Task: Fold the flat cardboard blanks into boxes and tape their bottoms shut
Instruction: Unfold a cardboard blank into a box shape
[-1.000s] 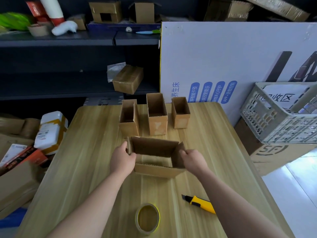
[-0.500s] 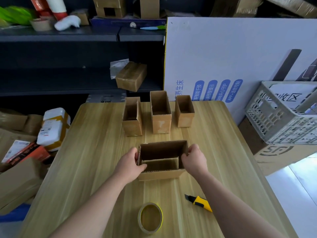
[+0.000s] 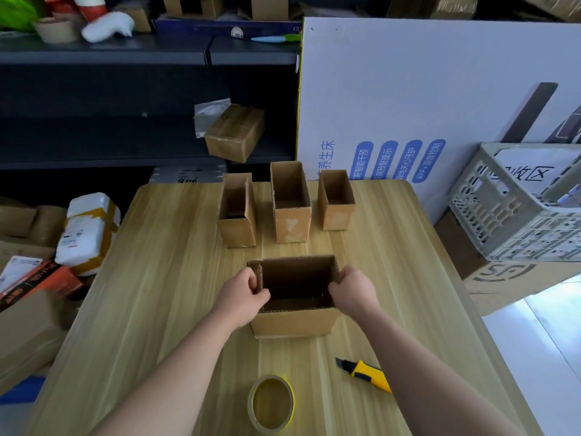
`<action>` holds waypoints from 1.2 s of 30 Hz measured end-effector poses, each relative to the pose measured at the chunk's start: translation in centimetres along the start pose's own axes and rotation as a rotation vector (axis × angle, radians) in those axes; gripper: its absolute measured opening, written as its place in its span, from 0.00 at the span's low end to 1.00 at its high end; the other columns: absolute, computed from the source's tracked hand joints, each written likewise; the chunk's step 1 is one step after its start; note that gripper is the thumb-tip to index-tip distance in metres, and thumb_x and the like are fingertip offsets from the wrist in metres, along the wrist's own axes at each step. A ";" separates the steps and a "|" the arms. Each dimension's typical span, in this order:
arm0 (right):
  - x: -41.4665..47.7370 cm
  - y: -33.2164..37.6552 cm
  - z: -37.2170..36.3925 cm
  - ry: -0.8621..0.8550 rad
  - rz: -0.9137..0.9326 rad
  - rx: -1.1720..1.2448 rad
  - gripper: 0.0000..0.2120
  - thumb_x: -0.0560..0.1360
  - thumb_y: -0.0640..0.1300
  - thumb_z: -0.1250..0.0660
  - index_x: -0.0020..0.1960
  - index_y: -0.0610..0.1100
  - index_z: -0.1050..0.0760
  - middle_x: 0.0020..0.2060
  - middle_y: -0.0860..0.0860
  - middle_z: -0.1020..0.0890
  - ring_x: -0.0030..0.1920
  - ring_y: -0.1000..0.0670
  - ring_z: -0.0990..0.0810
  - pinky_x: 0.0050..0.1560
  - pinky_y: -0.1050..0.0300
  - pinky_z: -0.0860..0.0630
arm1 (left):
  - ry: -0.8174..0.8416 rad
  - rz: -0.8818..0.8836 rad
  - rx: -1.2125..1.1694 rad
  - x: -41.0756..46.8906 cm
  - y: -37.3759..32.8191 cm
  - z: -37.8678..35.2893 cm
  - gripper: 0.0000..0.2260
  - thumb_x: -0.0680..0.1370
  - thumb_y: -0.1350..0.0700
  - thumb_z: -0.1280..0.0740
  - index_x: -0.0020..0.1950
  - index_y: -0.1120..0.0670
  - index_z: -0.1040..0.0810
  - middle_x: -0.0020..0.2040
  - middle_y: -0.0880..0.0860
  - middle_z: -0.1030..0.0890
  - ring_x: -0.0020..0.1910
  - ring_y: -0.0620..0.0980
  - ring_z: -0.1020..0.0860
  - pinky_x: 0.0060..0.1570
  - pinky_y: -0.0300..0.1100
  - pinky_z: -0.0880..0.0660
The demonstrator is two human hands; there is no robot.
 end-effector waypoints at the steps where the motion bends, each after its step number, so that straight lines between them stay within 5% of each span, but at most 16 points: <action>1: 0.1 -0.2 0.0 -0.011 -0.003 0.018 0.06 0.74 0.40 0.38 0.51 0.42 0.28 0.39 0.49 0.23 0.38 0.50 0.24 0.32 0.59 0.28 | 0.001 -0.006 0.008 0.1 -0.1 -0.2 0.12 0.76 0.53 0.32 0.40 0.54 0.34 0.34 0.50 0.29 0.31 0.47 0.31 0.31 0.39 0.34; 9: -1.1 0.4 -0.3 0.040 0.195 0.016 0.15 0.68 0.51 0.25 0.45 0.48 0.30 0.39 0.52 0.23 0.37 0.53 0.25 0.31 0.64 0.32 | 0.006 -0.022 -0.074 0.4 0.6 -0.3 0.15 0.75 0.50 0.30 0.40 0.53 0.36 0.32 0.49 0.33 0.29 0.47 0.35 0.30 0.38 0.36; 15: -0.5 0.7 -0.7 0.137 0.257 0.088 0.14 0.71 0.58 0.28 0.45 0.49 0.28 0.38 0.53 0.23 0.37 0.53 0.25 0.33 0.63 0.30 | 0.110 -0.044 -0.165 0.4 1.1 -0.3 0.14 0.73 0.44 0.28 0.47 0.50 0.29 0.32 0.47 0.33 0.30 0.45 0.34 0.31 0.34 0.36; 19: 0.4 -0.5 -0.4 0.187 0.236 0.246 0.08 0.77 0.52 0.33 0.46 0.47 0.24 0.37 0.52 0.21 0.37 0.53 0.23 0.34 0.65 0.28 | 0.153 -0.069 -0.119 0.4 0.7 -0.2 0.14 0.82 0.45 0.43 0.50 0.50 0.21 0.39 0.43 0.24 0.39 0.43 0.26 0.37 0.36 0.32; 22: 0.9 -1.6 -0.8 0.208 0.180 0.344 0.08 0.74 0.48 0.28 0.46 0.44 0.23 0.32 0.52 0.22 0.31 0.56 0.25 0.31 0.65 0.29 | 0.152 -0.077 -0.124 0.3 0.9 -0.3 0.12 0.83 0.51 0.41 0.50 0.49 0.18 0.48 0.42 0.20 0.39 0.38 0.26 0.39 0.34 0.32; 24: 1.1 -2.2 -1.5 0.216 0.135 0.404 0.10 0.73 0.47 0.27 0.43 0.43 0.25 0.30 0.51 0.22 0.30 0.54 0.27 0.29 0.64 0.30 | 0.169 -0.102 -0.118 0.3 1.3 -0.6 0.10 0.82 0.53 0.40 0.51 0.47 0.18 0.52 0.40 0.20 0.48 0.38 0.24 0.45 0.34 0.30; 26: 1.2 -2.8 -2.2 0.233 0.092 0.476 0.11 0.74 0.48 0.27 0.43 0.42 0.26 0.32 0.50 0.22 0.31 0.53 0.28 0.27 0.63 0.31 | 0.177 -0.081 -0.184 0.3 2.2 -1.0 0.10 0.82 0.49 0.40 0.52 0.45 0.18 0.52 0.41 0.19 0.55 0.41 0.24 0.53 0.38 0.28; 28: 1.2 -2.9 -2.4 0.247 0.071 0.494 0.12 0.74 0.50 0.28 0.44 0.42 0.26 0.34 0.49 0.21 0.33 0.52 0.28 0.29 0.62 0.30 | 0.215 -0.016 -0.371 -0.2 2.9 -1.1 0.18 0.77 0.36 0.39 0.53 0.44 0.17 0.50 0.44 0.19 0.54 0.46 0.24 0.57 0.41 0.29; 30: 1.6 -2.9 -2.2 0.258 0.059 0.464 0.12 0.74 0.50 0.28 0.47 0.43 0.25 0.38 0.48 0.19 0.35 0.51 0.26 0.32 0.60 0.28 | 0.300 0.015 -0.543 -0.6 3.6 -1.3 0.30 0.64 0.24 0.36 0.57 0.42 0.18 0.52 0.44 0.19 0.56 0.46 0.24 0.61 0.44 0.30; 32: 2.1 -2.4 -1.9 0.278 0.074 0.437 0.15 0.74 0.49 0.28 0.56 0.46 0.27 0.43 0.46 0.18 0.39 0.49 0.22 0.35 0.58 0.25 | 0.405 0.005 -0.568 -1.1 3.8 -1.5 0.35 0.56 0.27 0.28 0.60 0.41 0.20 0.59 0.43 0.21 0.61 0.43 0.25 0.62 0.41 0.30; 36: 2.1 0.0 -1.1 0.347 0.219 0.350 0.33 0.76 0.40 0.31 0.72 0.63 0.41 0.55 0.50 0.26 0.51 0.49 0.21 0.45 0.58 0.23 | 0.264 -0.013 -0.345 -0.7 4.8 -0.9 0.22 0.61 0.40 0.22 0.52 0.44 0.17 0.55 0.45 0.20 0.56 0.43 0.23 0.52 0.34 0.29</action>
Point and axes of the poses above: each hand's wrist, its own x-axis towards the middle knuckle, its own z-axis out of the back of the hand, y = z × x, the point moved 8 cm from there along x, towards the middle knuckle
